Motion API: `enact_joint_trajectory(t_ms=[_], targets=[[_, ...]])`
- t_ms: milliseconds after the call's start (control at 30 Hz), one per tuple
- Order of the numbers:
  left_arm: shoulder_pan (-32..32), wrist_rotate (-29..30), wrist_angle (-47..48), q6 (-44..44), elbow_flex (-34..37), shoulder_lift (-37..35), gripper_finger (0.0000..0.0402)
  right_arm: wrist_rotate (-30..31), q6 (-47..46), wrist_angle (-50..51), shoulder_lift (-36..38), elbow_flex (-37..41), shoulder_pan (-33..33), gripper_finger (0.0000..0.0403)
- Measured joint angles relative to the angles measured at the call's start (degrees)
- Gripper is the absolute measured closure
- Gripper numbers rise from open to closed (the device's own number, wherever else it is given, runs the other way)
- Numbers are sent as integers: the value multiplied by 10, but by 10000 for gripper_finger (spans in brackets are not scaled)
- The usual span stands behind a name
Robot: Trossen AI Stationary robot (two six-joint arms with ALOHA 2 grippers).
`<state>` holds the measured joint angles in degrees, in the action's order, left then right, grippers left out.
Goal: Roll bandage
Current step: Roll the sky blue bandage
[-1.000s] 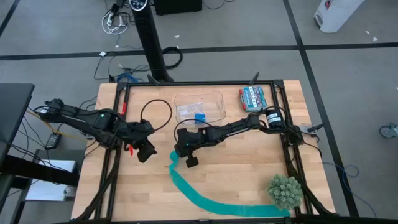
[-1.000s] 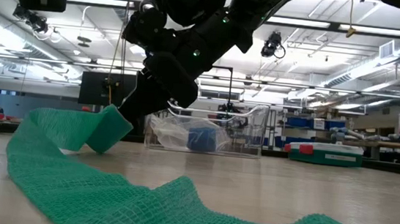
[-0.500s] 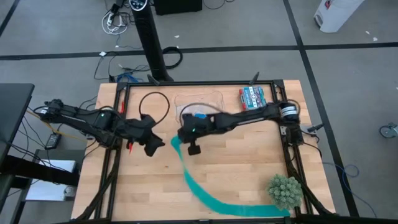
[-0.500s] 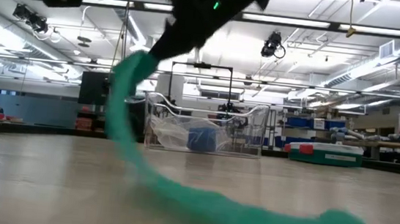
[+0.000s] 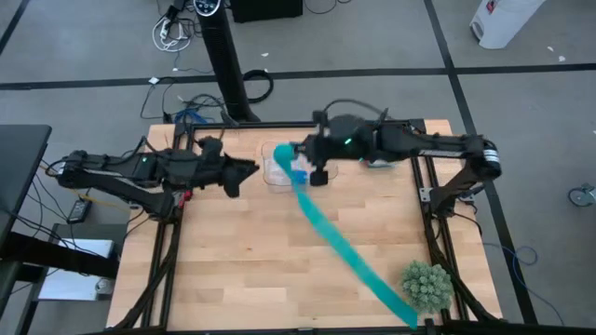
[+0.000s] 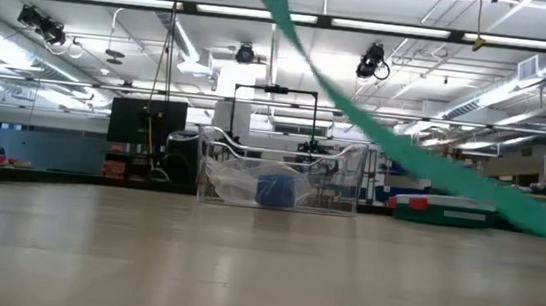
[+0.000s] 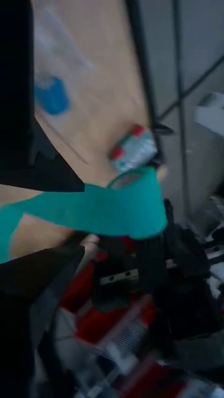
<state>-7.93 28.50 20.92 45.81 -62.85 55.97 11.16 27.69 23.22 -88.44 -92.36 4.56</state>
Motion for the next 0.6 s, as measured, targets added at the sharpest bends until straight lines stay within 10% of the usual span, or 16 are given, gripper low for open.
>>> enact_joint_trajectory(t_ms=[333,600], targets=[[67,-12,-227,-54,0,55,245,-19,26,-118,76,0,17,403],[125,-129,-304,-98,0,65,245,-19,-49,-205,124,0,24,403]])
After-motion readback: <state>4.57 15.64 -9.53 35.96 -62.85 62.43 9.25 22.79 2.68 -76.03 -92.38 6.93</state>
